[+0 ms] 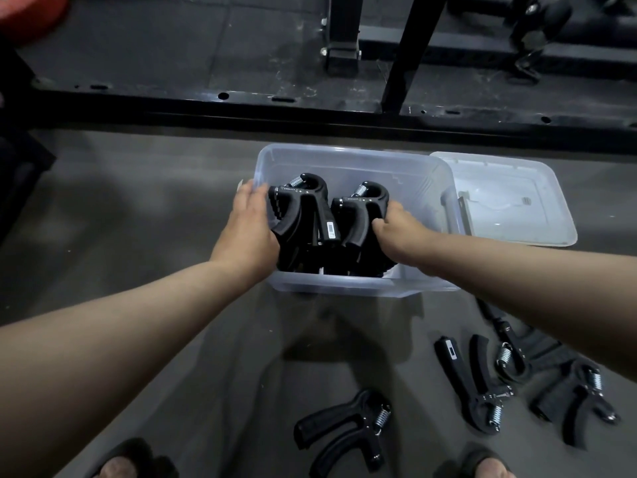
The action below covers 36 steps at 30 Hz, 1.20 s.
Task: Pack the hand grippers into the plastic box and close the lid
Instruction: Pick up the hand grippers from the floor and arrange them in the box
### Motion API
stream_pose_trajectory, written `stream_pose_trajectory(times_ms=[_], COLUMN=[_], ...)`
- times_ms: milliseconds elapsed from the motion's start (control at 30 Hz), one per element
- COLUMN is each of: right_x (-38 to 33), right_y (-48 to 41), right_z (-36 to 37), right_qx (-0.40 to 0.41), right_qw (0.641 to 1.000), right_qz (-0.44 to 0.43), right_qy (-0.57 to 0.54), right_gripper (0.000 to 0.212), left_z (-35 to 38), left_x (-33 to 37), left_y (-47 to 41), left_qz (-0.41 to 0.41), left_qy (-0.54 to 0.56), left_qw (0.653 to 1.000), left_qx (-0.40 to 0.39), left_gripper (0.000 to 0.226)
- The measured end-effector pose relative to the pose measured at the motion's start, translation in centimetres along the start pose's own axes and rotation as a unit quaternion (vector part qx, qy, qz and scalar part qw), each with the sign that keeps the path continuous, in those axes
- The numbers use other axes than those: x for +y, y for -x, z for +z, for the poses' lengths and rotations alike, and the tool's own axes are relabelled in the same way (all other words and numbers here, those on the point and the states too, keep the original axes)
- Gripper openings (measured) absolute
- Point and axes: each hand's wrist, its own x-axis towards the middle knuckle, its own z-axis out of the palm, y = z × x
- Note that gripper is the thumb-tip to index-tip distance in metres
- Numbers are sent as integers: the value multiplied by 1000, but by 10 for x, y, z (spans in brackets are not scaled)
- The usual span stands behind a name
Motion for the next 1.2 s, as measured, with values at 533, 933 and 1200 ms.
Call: stream_pose_trajectory(times_ms=[533,933,1200], right_x=[1,16,28], right_y=[20,56,79], right_z=[6,14,28], right_qx=[12,141,118], right_qw=[963,895,804], right_qz=[-174,-343,-492], right_qy=[208,249,313], right_gripper=[109,57,59], left_z=[-4,0,-8], left_x=[6,12,7], left_y=[0,-3,-2], left_qz=[-6,-10,18], left_qy=[20,34,-22], left_qw=[1000,999,999], left_qx=[5,15,-44], left_gripper=[72,72,74])
